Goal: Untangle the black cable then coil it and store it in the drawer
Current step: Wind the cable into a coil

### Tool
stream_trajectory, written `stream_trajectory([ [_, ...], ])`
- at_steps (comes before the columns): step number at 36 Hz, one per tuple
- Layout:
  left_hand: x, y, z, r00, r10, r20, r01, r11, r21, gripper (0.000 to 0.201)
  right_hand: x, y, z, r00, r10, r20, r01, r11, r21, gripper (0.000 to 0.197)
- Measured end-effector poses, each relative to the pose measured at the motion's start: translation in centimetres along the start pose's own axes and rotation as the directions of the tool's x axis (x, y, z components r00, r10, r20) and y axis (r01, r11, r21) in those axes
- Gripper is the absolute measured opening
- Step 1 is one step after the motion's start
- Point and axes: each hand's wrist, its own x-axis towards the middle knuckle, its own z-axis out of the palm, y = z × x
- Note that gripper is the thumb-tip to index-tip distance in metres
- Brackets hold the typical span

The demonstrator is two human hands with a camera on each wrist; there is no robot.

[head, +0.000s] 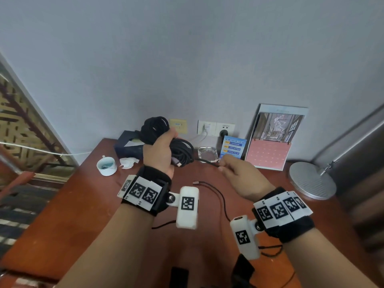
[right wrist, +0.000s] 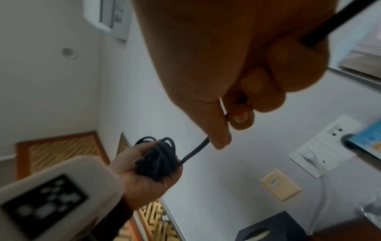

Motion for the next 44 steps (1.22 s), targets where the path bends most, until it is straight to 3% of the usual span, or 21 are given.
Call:
stream_trajectory([
  [2, 0.3, 0.1, -0.1, 0.996, 0.085, -0.033, -0.083, 0.995, 0.064, 0.023, -0.2, -0.4, 0.0, 0.993, -0.115, 0.026, 0.116, 0.991, -0.072, 0.004],
  [6, 0.9, -0.3, -0.4, 0.968, 0.249, -0.027, -0.232, 0.932, 0.277, 0.042, -0.3, -1.4, -0.3, 0.944, -0.303, 0.131, 0.324, 0.925, -0.197, 0.015],
  [11, -0.1, -0.9, -0.3, 0.895, 0.385, 0.226, -0.444, 0.728, 0.522, 0.037, -0.4, -2.3, -0.9, 0.886, -0.444, 0.129, 0.463, 0.841, -0.282, 0.020],
  [16, -1.3, -1.6, 0.2, 0.857, 0.240, 0.455, -0.499, 0.607, 0.619, 0.036, -0.5, -2.7, -1.0, 0.846, -0.521, 0.117, 0.532, 0.804, -0.266, 0.025],
  [21, -2.2, -2.3, 0.6, 0.808, 0.086, 0.583, -0.527, 0.549, 0.649, 0.018, -0.2, -2.4, -0.6, 0.877, -0.457, -0.147, 0.414, 0.875, -0.252, 0.028],
  [24, -2.5, -2.5, 0.4, 0.781, 0.014, 0.625, -0.523, 0.561, 0.641, 0.022, -0.2, -2.3, -0.9, 0.923, -0.245, -0.295, 0.193, 0.962, -0.195, 0.055],
  [26, -2.4, -2.7, 0.4, 0.745, -0.042, 0.665, -0.518, 0.593, 0.617, 0.041, 0.0, -2.1, -1.3, 0.936, -0.140, -0.324, 0.101, 0.986, -0.134, 0.061],
  [30, -2.4, -3.4, 0.7, 0.629, -0.177, 0.757, -0.469, 0.690, 0.552, 0.058, 0.6, -1.5, -1.8, 0.956, -0.174, -0.236, 0.149, 0.981, -0.122, 0.046],
  [33, -2.0, -3.9, 0.4, 0.613, -0.260, 0.746, -0.418, 0.694, 0.586, 0.079, 0.8, -1.4, -1.9, 0.968, -0.178, -0.175, 0.187, 0.982, 0.039, 0.051],
  [38, -1.7, -4.2, 0.1, 0.590, -0.298, 0.751, -0.429, 0.672, 0.604, 0.073, 0.8, -1.8, -2.1, 0.975, -0.165, -0.151, 0.200, 0.948, 0.250, 0.046],
  [40, -1.7, -4.3, 0.1, 0.600, -0.279, 0.750, -0.425, 0.684, 0.594, 0.066, 0.9, -1.9, -2.1, 0.969, -0.185, -0.163, 0.227, 0.926, 0.300, 0.040],
  [44, -1.9, -4.6, 0.0, 0.667, -0.206, 0.716, -0.448, 0.657, 0.606, 0.043, 1.3, -1.7, -1.9, 0.956, -0.188, -0.224, 0.264, 0.882, 0.390, 0.028],
])
